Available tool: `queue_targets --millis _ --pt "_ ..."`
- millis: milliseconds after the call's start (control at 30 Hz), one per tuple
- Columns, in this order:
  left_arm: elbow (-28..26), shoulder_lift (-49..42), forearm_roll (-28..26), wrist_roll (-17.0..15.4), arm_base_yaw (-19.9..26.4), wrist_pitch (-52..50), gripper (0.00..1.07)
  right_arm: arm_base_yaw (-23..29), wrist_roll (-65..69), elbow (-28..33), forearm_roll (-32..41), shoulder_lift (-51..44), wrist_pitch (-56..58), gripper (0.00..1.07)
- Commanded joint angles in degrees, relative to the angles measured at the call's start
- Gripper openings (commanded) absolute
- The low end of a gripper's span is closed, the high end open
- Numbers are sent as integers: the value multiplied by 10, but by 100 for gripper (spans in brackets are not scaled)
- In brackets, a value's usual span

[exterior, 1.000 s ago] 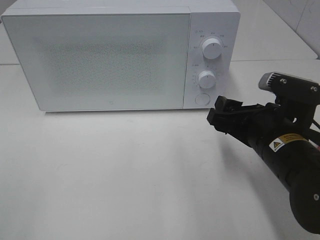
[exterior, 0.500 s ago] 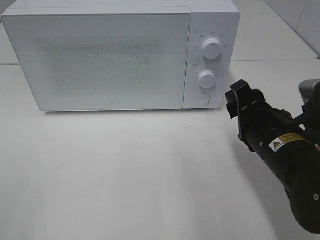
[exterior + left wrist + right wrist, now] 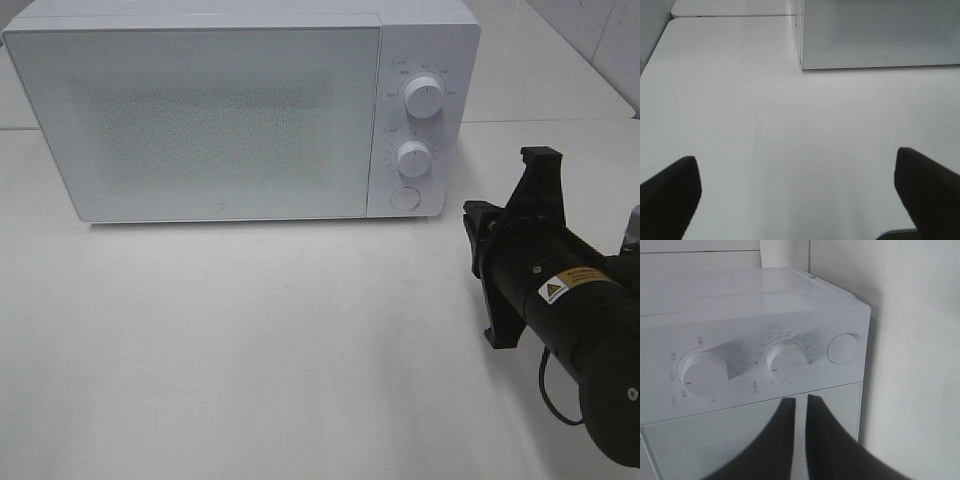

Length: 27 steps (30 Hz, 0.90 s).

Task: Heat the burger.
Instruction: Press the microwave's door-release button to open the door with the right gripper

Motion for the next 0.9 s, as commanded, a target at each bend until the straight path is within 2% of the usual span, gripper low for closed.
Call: queue_targets --millis 33,367,900 --pt "-1 -14 1 -1 -1 -8 98 -2 53 -1 0 0 16 0" --pt "-1 -14 1 -1 -1 -8 98 -2 43 -3 -3 23 28 0" --pt "-1 -14 1 -1 -1 -8 98 -9 31 -129 -5 120 103 0"
